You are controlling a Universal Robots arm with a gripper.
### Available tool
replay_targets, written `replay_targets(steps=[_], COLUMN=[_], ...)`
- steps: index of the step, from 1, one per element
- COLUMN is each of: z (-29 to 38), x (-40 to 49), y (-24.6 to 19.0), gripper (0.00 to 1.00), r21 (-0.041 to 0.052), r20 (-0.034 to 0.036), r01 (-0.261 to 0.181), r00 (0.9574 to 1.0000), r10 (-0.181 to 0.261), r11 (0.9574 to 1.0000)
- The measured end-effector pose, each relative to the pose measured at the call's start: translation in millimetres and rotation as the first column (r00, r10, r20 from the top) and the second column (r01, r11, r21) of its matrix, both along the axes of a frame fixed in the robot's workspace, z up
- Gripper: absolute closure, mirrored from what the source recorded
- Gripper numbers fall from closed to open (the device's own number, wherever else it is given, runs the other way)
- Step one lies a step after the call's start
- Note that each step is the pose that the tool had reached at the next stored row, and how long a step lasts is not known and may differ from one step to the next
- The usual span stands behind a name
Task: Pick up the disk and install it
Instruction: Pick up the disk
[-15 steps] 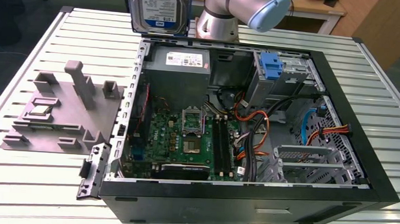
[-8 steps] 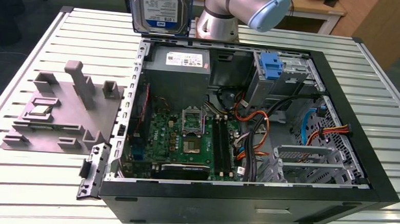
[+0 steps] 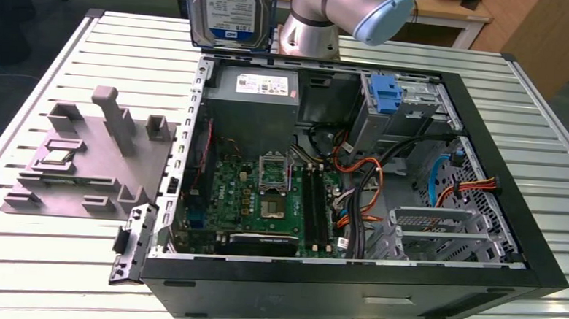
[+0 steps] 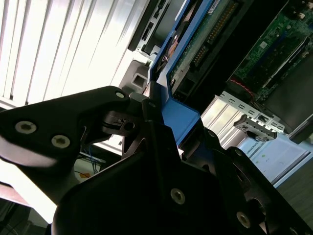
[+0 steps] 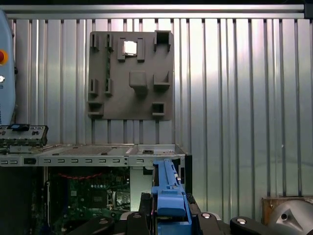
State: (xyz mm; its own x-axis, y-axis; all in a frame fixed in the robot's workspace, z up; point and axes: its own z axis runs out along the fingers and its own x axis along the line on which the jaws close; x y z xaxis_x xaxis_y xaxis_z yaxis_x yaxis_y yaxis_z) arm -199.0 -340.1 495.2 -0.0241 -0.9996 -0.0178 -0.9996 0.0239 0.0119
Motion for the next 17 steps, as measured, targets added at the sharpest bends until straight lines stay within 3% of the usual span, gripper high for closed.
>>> replay_targets(steps=[17], z=[0.0], x=[2.3], y=[-0.9], gripper=[0.63], r21=[0.0000], r20=[0.0000], r01=[0.000], r00=[1.0000], r10=[0.000], r11=[1.0000])
